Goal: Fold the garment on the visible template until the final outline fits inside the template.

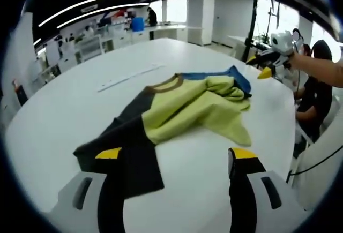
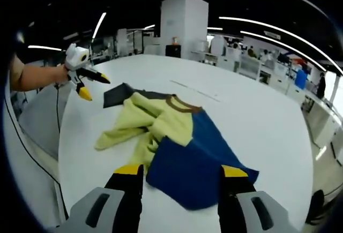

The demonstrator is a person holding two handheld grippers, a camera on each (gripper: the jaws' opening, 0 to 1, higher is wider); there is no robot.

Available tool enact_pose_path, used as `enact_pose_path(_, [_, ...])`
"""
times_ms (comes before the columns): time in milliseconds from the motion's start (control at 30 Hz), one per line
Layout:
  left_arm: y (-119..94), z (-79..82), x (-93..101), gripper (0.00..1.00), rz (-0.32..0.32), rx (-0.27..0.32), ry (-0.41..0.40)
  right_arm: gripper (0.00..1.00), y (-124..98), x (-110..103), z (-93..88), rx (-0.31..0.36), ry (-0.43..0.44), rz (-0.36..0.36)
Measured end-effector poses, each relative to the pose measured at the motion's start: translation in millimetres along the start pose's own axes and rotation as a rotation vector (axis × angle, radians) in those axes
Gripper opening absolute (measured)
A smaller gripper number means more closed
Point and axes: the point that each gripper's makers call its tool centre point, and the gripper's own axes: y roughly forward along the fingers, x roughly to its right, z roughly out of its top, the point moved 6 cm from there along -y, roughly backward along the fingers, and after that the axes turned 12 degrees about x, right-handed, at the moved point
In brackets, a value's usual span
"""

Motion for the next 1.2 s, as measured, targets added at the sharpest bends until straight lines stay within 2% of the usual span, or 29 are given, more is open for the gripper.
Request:
enact_pose_path(467, [5,-13.2,30.5,0.68,-0.065,-0.005,-0.036,0.46,2,-18,-7.2,0.005,0.009,0.049])
enact_pose_path(633, [7,-16.4,39.7,0.61,-0.092,-0.010,-0.051,0.42,3,-22,-8.2,0.009,0.012,0.060])
enact_pose_path(1067, [18,-17.2,66.3,0.52,-0.160,-0.018,-0.056,0.36,5,-36,-10.8,0.005,0.014,0.099])
enact_pose_path(1200, [23,-20.6,73.6,0.46,-0.190,-0.031,-0.059,0.35,6,-39,-11.6,0.003,0.012,0.110])
